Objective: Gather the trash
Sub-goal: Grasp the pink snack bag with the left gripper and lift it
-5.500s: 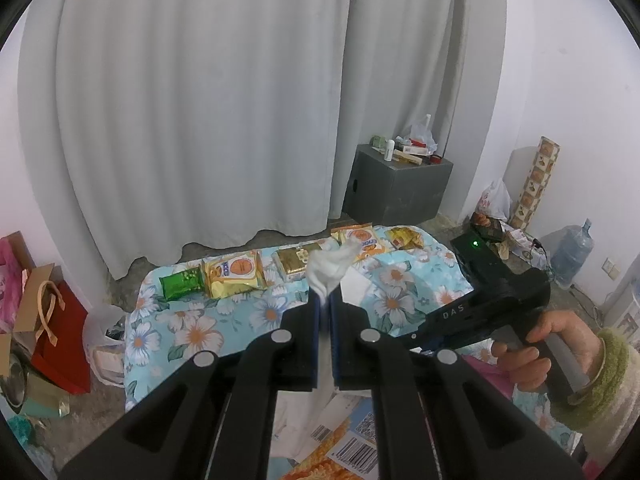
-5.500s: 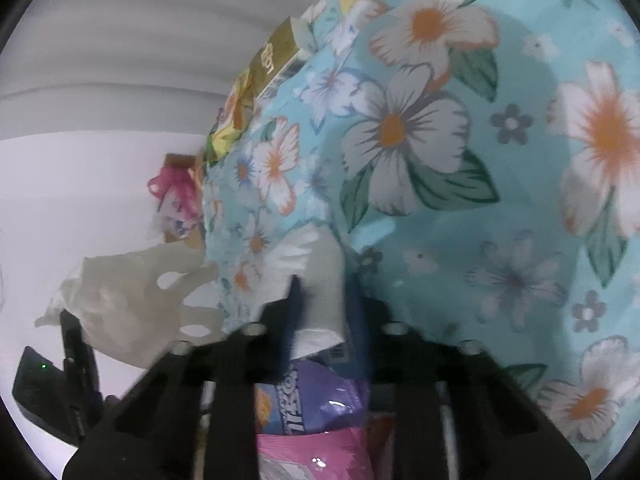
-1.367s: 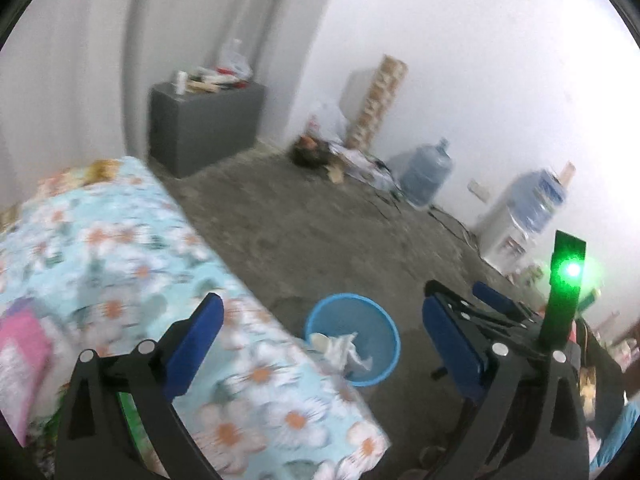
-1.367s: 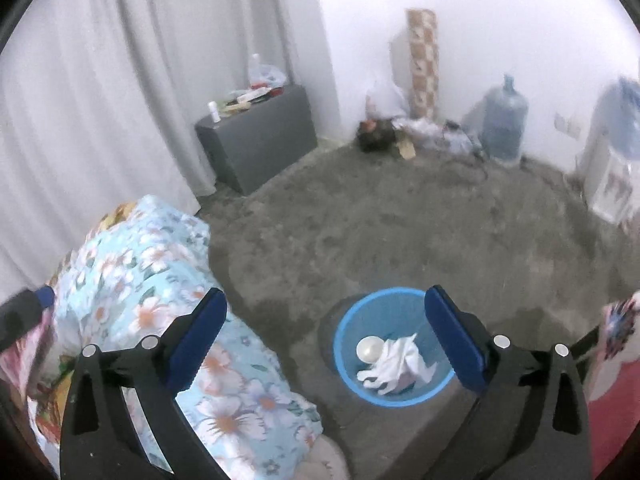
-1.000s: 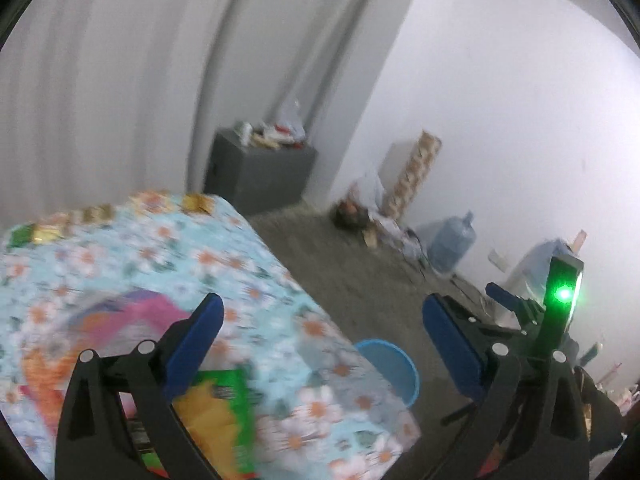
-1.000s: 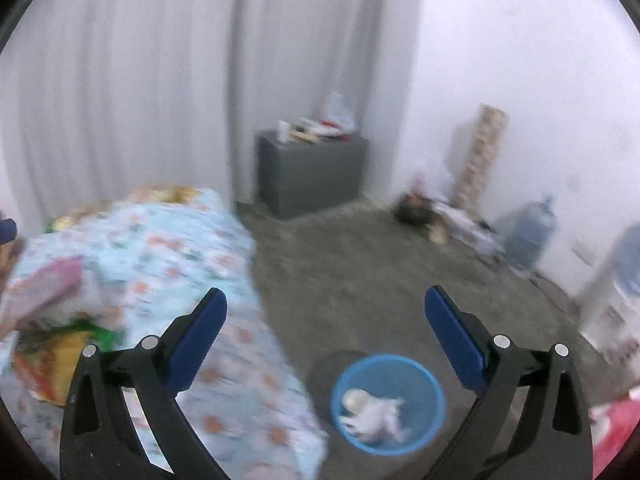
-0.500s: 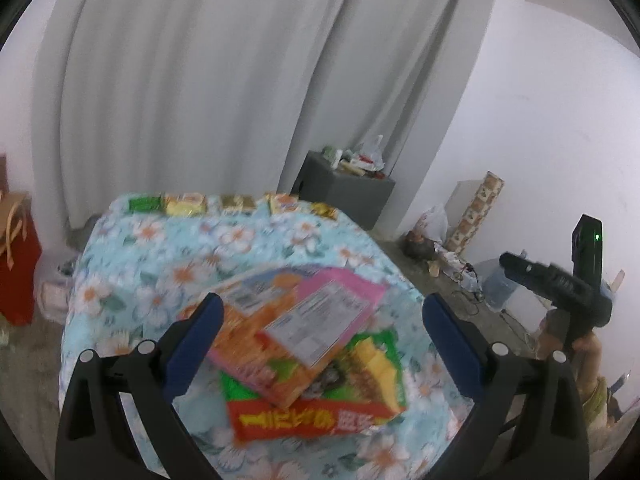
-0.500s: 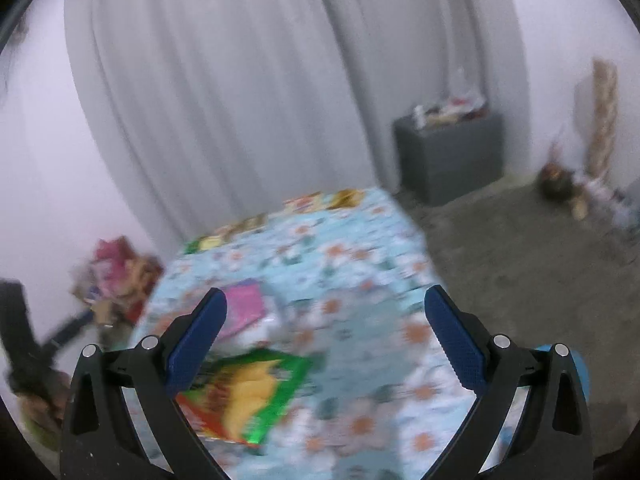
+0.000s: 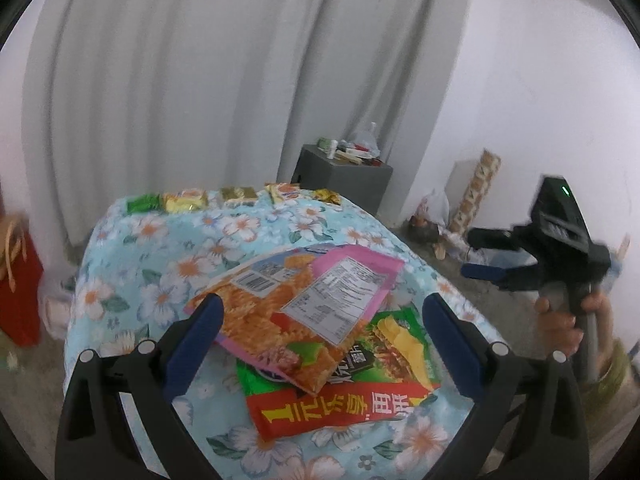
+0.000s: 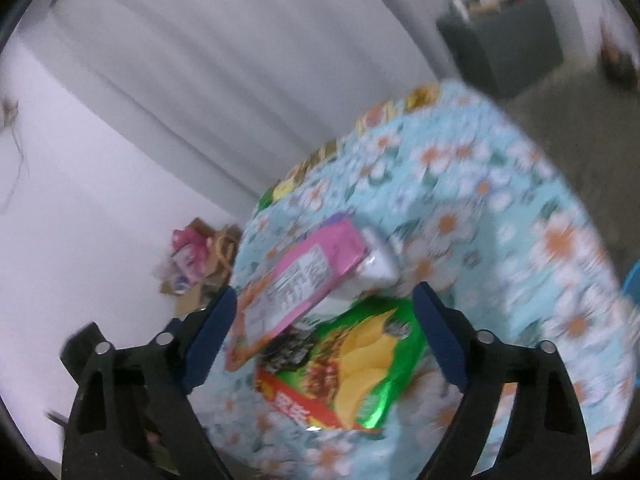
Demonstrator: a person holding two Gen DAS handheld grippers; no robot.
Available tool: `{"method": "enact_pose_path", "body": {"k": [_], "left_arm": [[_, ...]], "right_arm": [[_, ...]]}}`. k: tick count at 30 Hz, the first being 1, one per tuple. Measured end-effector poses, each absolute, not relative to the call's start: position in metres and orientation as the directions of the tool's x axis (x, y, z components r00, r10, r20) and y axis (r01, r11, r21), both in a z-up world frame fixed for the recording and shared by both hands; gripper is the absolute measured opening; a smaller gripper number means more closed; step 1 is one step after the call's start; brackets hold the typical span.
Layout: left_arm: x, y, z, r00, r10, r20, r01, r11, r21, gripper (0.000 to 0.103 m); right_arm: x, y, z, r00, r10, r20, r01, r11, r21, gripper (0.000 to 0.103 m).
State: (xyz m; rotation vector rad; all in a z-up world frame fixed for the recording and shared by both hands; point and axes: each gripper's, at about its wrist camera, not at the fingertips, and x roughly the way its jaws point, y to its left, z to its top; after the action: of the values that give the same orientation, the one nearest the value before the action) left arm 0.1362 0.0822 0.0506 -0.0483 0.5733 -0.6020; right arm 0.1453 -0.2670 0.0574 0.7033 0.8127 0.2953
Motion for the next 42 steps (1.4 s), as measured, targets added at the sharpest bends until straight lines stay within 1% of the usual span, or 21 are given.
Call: {"method": "enact_pose_path", "body": {"k": [2,4,6,8,13,18,20,21,23,24,26,27,29,32,38,40,42], "left_arm": [[0.133,0.068,0.048,0.677,-0.539,-0.501,0.553,0.822,-0.136,0.097],[0.13,0.054,0.044,0.686,-0.522,-0.507,0.577,0.815,-0.057,0.097],[0.131,0.04,0.037,0.706,-0.479,-0.521,0.579,0.815,0.036,0.096],[0.132,0.023,0.026,0.734,-0.409,-0.541,0.568,0.807,0.161,0.09],[0.135,-0.003,0.0,0.787,-0.292,-0.543,0.546,0.739,0.395,0.083],[0.14,-0.02,-0.026,0.828,-0.191,-0.526,0.513,0.638,0.575,0.073],[0.142,-0.023,-0.034,0.836,-0.163,-0.524,0.505,0.604,0.617,0.065],[0.143,-0.024,-0.037,0.839,-0.153,-0.523,0.502,0.589,0.633,0.064],[0.144,-0.024,-0.039,0.842,-0.144,-0.519,0.499,0.571,0.651,0.056],[0.145,-0.024,-0.04,0.842,-0.142,-0.52,0.501,0.566,0.655,0.054],[0.146,-0.024,-0.039,0.844,-0.138,-0.518,0.499,0.556,0.665,0.046],[0.147,-0.023,-0.039,0.845,-0.134,-0.517,0.498,0.548,0.672,0.044],[0.145,-0.025,-0.039,0.849,-0.13,-0.512,0.495,0.535,0.684,0.035],[0.143,-0.025,-0.035,0.852,-0.132,-0.507,0.495,0.522,0.695,0.026],[0.149,-0.016,-0.016,0.867,-0.137,-0.479,0.467,0.559,0.685,0.012],[0.156,-0.013,-0.007,0.875,-0.137,-0.465,0.45,0.585,0.675,0.008],[0.164,-0.006,0.004,0.882,-0.135,-0.451,0.43,0.624,0.653,0.006]], "right_arm": [[0.15,-0.265,0.047,0.638,0.528,-0.56,0.045,0.701,0.712,0.075],[0.153,-0.263,0.04,0.624,0.543,-0.562,0.062,0.682,0.728,0.073],[0.156,-0.261,0.037,0.615,0.551,-0.564,0.069,0.675,0.735,0.072],[0.158,-0.258,0.036,0.611,0.553,-0.567,0.07,0.675,0.734,0.072],[0.164,-0.258,0.035,0.607,0.548,-0.575,0.072,0.683,0.727,0.072],[0.164,-0.262,0.029,0.603,0.545,-0.582,0.089,0.679,0.728,0.072],[0.165,-0.264,0.026,0.601,0.545,-0.585,0.097,0.677,0.73,0.072],[0.165,-0.265,0.025,0.601,0.545,-0.585,0.1,0.675,0.731,0.072],[0.164,-0.267,0.023,0.601,0.545,-0.585,0.104,0.672,0.733,0.072],[0.163,-0.268,0.023,0.602,0.544,-0.585,0.105,0.672,0.733,0.072],[0.162,-0.269,0.024,0.604,0.544,-0.582,0.105,0.67,0.735,0.072],[0.161,-0.27,0.024,0.605,0.543,-0.582,0.105,0.67,0.735,0.072],[0.161,-0.27,0.024,0.608,0.543,-0.579,0.103,0.669,0.736,0.072],[0.16,-0.271,0.025,0.611,0.542,-0.577,0.101,0.669,0.736,0.072],[0.16,-0.272,0.026,0.616,0.539,-0.574,0.099,0.67,0.736,0.072],[0.161,-0.273,0.028,0.618,0.539,-0.573,0.095,0.672,0.734,0.072],[0.163,-0.273,0.03,0.62,0.539,-0.569,0.089,0.673,0.734,0.072]]}}
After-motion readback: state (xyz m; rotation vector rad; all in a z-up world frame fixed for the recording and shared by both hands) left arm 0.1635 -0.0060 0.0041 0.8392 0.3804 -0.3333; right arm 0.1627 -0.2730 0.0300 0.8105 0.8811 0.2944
